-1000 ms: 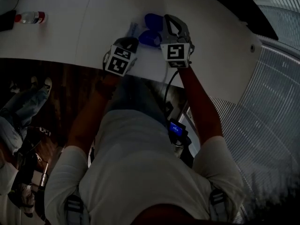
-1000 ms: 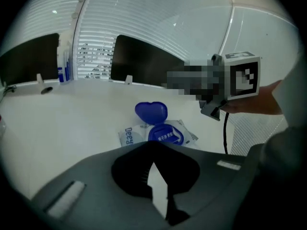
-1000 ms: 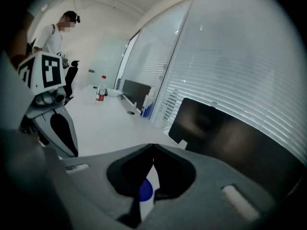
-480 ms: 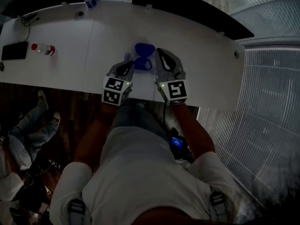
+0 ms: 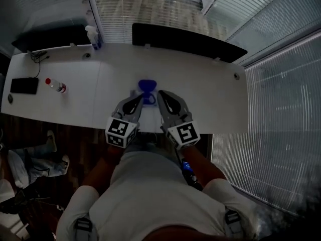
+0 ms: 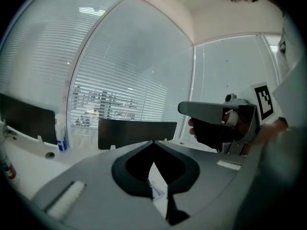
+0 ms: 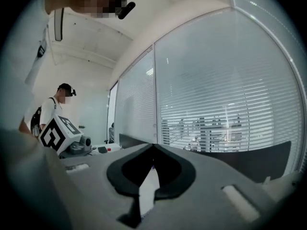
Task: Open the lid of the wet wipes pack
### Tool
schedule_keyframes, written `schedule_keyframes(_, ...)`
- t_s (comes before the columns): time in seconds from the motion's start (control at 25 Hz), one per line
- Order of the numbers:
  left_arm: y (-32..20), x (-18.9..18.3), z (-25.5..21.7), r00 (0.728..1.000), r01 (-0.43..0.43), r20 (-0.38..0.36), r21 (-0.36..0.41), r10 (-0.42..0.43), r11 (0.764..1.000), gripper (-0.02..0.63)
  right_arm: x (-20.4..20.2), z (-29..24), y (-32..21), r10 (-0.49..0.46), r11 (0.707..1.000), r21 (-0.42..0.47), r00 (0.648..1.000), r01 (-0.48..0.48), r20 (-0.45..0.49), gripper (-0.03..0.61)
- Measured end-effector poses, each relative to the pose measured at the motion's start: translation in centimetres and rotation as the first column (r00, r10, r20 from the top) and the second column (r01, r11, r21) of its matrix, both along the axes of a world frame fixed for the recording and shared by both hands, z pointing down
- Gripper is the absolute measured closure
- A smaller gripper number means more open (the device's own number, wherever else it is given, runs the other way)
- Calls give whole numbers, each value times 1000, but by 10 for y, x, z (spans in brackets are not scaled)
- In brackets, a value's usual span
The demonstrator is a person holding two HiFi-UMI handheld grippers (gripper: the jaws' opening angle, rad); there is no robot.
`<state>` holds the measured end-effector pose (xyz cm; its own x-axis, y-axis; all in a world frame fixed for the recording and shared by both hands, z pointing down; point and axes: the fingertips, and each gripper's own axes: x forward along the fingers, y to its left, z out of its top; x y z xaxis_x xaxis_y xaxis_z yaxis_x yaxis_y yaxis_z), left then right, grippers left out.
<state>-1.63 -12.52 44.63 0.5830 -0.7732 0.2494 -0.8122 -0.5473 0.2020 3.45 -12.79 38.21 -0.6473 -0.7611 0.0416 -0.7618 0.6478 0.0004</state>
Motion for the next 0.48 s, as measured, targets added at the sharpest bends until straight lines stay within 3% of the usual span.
schedule_keyframes(0.16,24,12,-30,999,-26,-39,36,28,999,611,2,-25,29,-4,1000,20,999,3,42,577)
schedule_keyframes(0.48,65,29,-60,991,-81,-95,99,91,992,611,16,-35,72,-7,1000,-20,991,10,137,577)
